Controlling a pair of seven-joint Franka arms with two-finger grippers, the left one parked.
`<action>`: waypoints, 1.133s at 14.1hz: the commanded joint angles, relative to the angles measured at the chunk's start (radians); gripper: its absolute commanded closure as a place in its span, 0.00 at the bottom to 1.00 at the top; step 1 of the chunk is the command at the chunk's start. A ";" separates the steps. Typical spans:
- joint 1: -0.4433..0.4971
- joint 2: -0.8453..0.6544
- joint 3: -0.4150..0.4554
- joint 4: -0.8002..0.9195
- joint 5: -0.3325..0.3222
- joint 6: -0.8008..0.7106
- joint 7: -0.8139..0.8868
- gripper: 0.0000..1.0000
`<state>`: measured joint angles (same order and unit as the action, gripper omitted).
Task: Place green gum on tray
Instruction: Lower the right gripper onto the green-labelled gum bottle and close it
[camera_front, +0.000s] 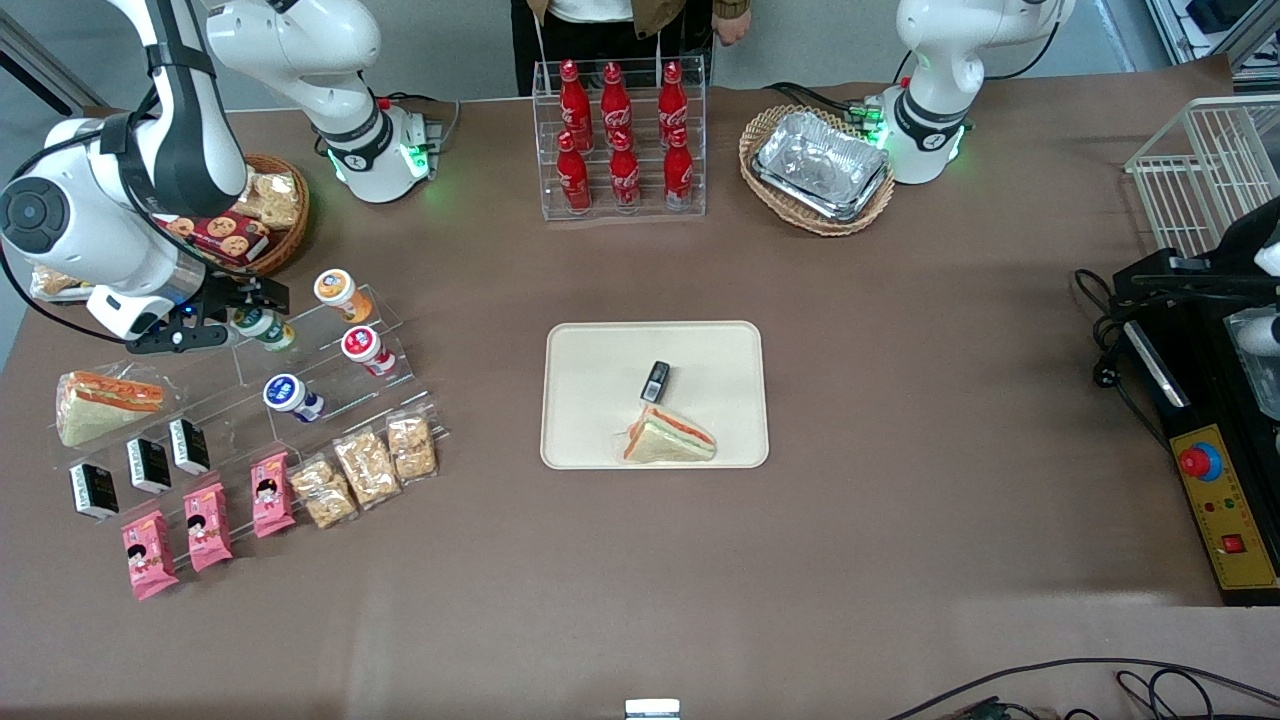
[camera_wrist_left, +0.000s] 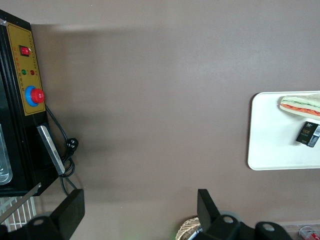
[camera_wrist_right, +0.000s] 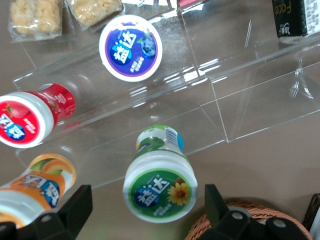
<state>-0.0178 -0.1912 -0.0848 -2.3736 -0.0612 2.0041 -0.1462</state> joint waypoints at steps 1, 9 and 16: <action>-0.007 -0.011 -0.015 -0.039 -0.017 0.059 -0.026 0.00; -0.005 0.016 -0.038 0.011 -0.014 0.075 -0.107 0.75; 0.004 0.095 -0.027 0.377 0.006 -0.310 -0.113 0.74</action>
<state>-0.0167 -0.1667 -0.1162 -2.1831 -0.0613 1.8552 -0.2454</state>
